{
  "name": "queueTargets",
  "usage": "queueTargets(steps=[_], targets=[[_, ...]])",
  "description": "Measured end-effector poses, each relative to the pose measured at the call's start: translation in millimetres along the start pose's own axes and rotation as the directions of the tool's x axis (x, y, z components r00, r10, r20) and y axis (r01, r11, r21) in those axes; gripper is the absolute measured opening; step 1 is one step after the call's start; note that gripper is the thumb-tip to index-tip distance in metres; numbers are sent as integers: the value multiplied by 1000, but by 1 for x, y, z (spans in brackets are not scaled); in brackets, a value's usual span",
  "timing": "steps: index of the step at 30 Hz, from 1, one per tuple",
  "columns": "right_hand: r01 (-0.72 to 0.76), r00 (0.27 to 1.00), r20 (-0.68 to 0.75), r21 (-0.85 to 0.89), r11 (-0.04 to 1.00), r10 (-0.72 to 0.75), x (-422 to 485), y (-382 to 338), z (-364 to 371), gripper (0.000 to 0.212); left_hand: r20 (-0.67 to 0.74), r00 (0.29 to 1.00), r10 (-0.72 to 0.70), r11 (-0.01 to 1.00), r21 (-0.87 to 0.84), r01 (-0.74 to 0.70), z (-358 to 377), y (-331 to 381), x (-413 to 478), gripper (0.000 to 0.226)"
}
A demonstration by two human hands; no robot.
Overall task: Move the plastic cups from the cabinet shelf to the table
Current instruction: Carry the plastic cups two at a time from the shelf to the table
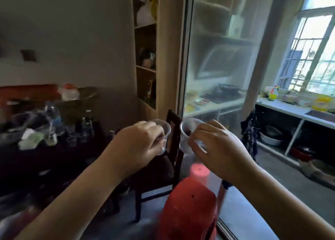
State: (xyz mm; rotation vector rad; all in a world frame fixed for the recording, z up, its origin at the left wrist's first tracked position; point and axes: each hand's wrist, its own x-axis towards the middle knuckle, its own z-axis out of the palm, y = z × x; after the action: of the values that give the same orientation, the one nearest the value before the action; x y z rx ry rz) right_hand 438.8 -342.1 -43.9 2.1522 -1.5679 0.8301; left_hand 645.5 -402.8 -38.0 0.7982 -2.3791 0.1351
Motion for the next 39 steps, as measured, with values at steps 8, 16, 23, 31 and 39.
queueTargets(steps=[8,16,23,31,39], targets=[[212,965,105,218,953,-239,86,-73,104,22,-39,953,-299,943,144,302,-25,-104,-74,18],[326,896,162,392,860,-413,168,-94,215,26,-49,901,-432,862,272,428,-15,-211,-86,12],[368,869,135,466,804,-476,265,-77,306,38,-61,882,-467,830,314,461,13,-322,-41,14],[334,853,163,559,759,-495,321,-95,414,23,-24,829,-559,794,272,544,41,-425,-57,17],[297,847,232,541,787,-479,349,-142,506,15,34,806,-591,798,168,578,68,-531,-90,12]])
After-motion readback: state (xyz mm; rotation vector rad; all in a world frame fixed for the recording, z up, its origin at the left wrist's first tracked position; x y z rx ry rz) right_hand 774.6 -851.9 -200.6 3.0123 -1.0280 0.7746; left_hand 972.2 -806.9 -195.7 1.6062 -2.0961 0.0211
